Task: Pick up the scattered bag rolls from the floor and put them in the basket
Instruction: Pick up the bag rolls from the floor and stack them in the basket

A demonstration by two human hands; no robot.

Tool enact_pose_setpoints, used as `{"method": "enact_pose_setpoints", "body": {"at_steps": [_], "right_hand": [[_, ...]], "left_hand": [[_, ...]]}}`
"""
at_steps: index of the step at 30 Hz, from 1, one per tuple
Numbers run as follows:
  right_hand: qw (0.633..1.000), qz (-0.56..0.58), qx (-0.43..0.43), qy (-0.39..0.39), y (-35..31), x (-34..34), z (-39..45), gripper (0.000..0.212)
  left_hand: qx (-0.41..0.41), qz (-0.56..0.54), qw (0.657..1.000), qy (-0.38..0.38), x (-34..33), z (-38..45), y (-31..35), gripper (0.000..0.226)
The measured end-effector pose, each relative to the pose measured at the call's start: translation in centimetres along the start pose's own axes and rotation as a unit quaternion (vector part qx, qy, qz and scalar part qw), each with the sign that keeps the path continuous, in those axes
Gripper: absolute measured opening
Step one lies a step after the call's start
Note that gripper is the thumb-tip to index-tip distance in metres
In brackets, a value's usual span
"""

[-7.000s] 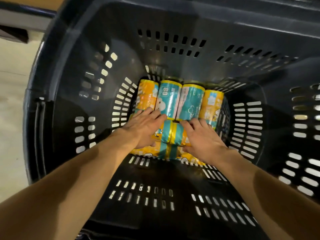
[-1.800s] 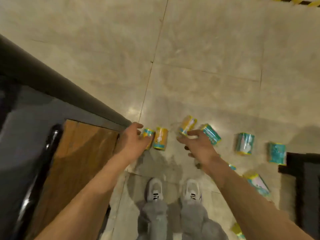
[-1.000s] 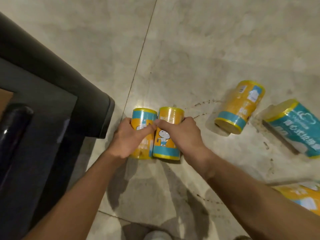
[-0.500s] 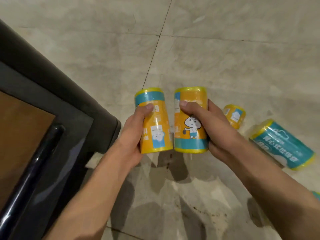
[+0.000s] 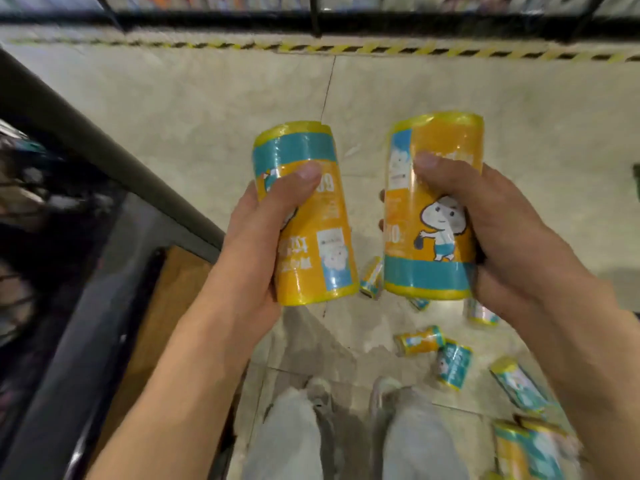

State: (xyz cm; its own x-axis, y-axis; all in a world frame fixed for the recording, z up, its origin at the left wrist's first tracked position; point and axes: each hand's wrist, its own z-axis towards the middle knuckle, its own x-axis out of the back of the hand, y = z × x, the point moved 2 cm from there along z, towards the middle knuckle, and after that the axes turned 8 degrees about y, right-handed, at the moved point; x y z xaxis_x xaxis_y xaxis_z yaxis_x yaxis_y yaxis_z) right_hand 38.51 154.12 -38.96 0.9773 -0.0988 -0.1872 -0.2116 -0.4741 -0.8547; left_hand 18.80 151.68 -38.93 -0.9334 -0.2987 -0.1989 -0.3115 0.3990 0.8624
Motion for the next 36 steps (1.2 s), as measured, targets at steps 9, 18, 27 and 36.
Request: {"method": "enact_pose_setpoints", "body": {"at_steps": [9, 18, 27, 36], "right_hand": [[0.993, 0.008, 0.108, -0.045, -29.7, -3.4, -22.0, 0.074], [0.987, 0.011, 0.159, -0.028, -35.5, -2.3, -29.8, 0.065], [0.98, 0.043, 0.188, 0.057, -34.2, 1.1, -32.1, 0.065], [0.927, 0.137, 0.216, 0.276, -29.0, 2.5, -38.8, 0.061]], "left_hand": [[-0.088, 0.019, 0.991, -0.103, -7.9, -21.0, 28.5, 0.077], [-0.123, 0.051, 0.989, -0.056, -11.6, -25.9, 34.9, 0.069], [-0.114, 0.045, 0.985, -0.123, -15.7, -28.4, 32.5, 0.07], [-0.076, 0.112, 0.927, -0.351, -19.4, -28.4, 31.2, 0.064]]}}
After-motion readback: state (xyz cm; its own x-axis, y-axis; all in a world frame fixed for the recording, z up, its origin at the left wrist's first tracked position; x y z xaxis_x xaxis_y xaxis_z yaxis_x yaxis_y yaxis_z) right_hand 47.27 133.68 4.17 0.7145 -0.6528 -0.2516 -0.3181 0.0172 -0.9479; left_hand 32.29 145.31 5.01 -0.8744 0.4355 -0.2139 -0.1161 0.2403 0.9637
